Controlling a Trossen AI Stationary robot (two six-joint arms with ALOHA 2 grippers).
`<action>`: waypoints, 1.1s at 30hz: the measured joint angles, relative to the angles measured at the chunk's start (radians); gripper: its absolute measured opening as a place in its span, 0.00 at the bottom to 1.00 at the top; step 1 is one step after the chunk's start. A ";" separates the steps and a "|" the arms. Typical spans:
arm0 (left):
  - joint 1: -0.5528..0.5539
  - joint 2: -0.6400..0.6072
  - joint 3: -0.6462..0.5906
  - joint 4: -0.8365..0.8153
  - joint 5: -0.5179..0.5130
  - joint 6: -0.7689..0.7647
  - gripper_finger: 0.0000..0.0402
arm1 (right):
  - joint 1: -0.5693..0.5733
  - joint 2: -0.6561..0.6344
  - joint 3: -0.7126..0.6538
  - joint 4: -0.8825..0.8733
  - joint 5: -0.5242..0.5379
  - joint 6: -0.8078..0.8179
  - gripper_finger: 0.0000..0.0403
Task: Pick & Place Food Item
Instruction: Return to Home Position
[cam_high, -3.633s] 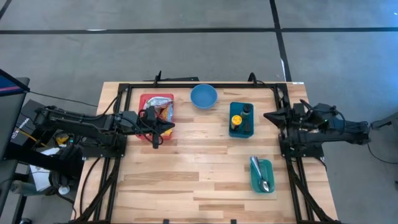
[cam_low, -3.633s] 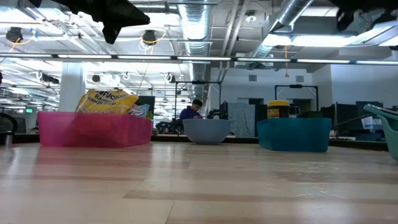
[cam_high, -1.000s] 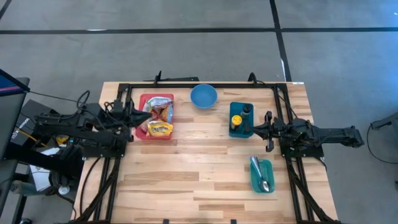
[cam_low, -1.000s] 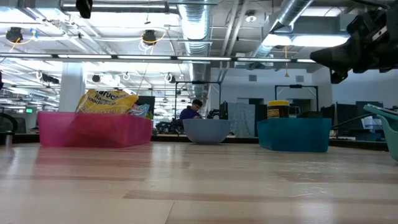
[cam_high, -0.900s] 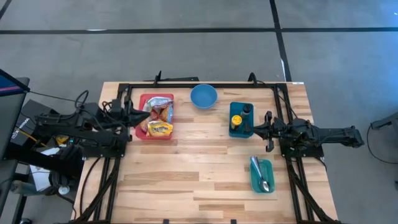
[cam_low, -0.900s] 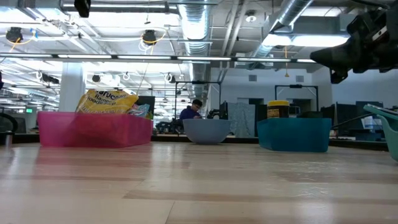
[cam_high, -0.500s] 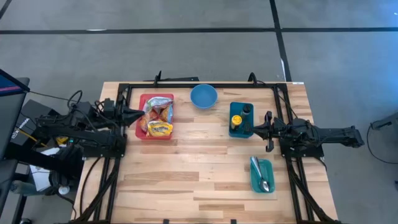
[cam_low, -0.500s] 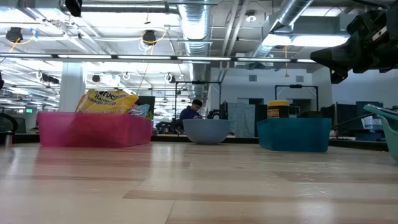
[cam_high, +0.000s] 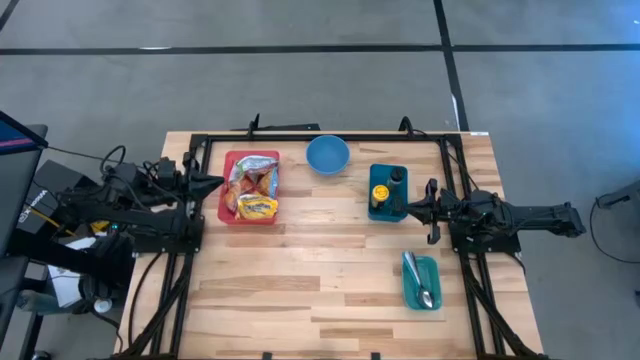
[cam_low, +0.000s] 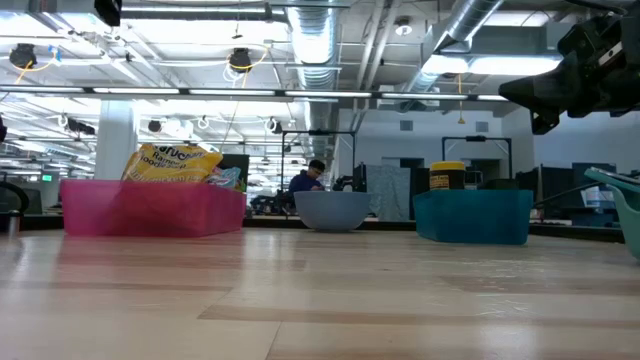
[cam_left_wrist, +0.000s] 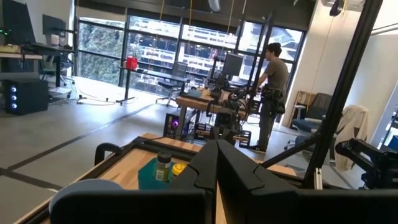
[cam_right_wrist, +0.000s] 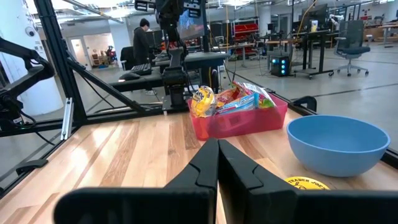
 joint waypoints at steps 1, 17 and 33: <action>0.000 -0.005 0.000 -0.003 0.000 0.000 0.00 | 0.000 0.000 0.000 0.000 0.000 0.000 0.00; 0.000 -0.106 0.000 -0.057 0.000 0.000 0.00 | 0.000 0.000 0.000 0.000 0.000 0.000 0.00; 0.000 -0.229 0.000 -0.108 0.000 0.000 0.00 | 0.000 0.000 0.000 0.000 0.000 0.000 0.00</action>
